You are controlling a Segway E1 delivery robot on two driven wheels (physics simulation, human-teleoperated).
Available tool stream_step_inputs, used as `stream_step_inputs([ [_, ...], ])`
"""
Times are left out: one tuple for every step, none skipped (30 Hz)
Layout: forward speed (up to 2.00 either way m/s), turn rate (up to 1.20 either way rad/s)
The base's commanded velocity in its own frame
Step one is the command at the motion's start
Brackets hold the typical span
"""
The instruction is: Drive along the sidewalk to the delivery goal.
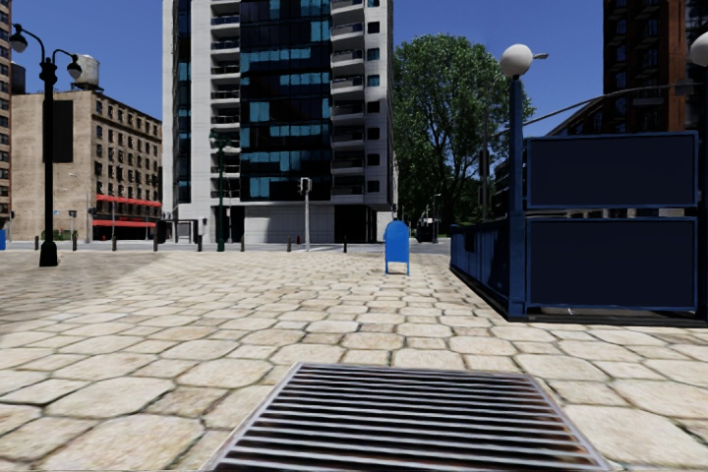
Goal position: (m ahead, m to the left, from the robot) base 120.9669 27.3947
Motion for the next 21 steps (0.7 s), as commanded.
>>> stream_step_inputs([
  [1.99,0.02],
  [1.99,0.01],
  [1.99,0.01],
  [1.99,0.01],
  [1.99,0.01],
  [1.99,0.01],
  [1.99,0.01],
  [1.99,0.01],
  [1.99,0.01],
  [1.99,0.01],
  [1.99,0.01],
  [1.99,0.01],
  [1.99,0.01],
  [1.99,0.01],
  [1.99,0.01],
  [1.99,0.03],
  [1.99,0.04],
  [1.99,0.07],
  [1.99,0.07],
  [1.99,0.09],
  [1.99,0.09],
])
